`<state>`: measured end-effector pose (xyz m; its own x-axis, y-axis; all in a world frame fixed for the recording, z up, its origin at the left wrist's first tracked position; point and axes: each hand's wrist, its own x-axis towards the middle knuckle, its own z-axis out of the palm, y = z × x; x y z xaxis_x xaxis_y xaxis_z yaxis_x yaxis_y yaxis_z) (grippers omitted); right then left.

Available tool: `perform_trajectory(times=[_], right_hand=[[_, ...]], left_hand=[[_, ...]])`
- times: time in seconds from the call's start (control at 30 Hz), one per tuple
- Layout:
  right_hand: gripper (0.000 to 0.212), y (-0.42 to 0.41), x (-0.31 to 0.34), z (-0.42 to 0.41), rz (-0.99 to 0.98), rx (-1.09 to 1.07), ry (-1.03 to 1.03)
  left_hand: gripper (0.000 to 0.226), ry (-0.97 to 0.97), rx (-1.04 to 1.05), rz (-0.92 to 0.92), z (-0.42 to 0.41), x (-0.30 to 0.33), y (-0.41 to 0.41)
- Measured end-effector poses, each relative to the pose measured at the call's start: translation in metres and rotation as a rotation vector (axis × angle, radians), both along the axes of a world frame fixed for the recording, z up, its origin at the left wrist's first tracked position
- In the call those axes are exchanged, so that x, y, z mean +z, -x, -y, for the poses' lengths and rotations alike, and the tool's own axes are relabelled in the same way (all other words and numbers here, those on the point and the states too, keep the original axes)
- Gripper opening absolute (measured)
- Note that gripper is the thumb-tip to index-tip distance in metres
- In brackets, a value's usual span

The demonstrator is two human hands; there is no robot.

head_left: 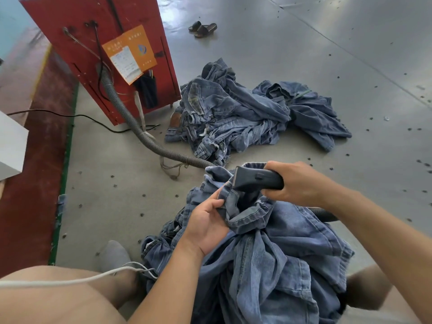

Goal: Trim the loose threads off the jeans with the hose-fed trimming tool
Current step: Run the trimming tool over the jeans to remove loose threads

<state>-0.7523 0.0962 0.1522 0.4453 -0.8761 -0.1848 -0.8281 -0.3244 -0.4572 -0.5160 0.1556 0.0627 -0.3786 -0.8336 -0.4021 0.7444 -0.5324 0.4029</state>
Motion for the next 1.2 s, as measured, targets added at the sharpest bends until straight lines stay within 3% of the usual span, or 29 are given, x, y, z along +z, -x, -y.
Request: perform_trajectory(times=[0.3, 0.5, 0.77, 0.93, 1.07, 1.2], right_hand=[[0.026, 0.016, 0.000, 0.006, 0.126, -0.131, 0.053], [0.026, 0.007, -0.006, 0.001, -0.048, 0.039, 0.013], [0.027, 0.013, 0.002, 0.005, 0.065, -0.011, 0.099], [0.027, 0.012, -0.005, 0.003, -0.058, 0.040, 0.020], [0.028, -0.001, -0.006, -0.002, 0.022, 0.071, 0.047], [0.028, 0.003, 0.004, -0.002, 0.127, -0.014, 0.064]], left_hand=[[0.053, -0.032, 0.045, 0.017, 0.006, -0.001, -0.007], [0.052, 0.037, -0.031, 0.033, 0.003, 0.005, -0.005], [0.051, 0.030, -0.048, 0.058, 0.003, 0.007, -0.008], [0.052, 0.058, -0.077, 0.081, 0.004, 0.004, -0.009], [0.051, 0.084, -0.124, 0.082, 0.000, 0.003, -0.006], [0.050, 0.035, -0.022, 0.077, 0.004, 0.003, -0.008]])
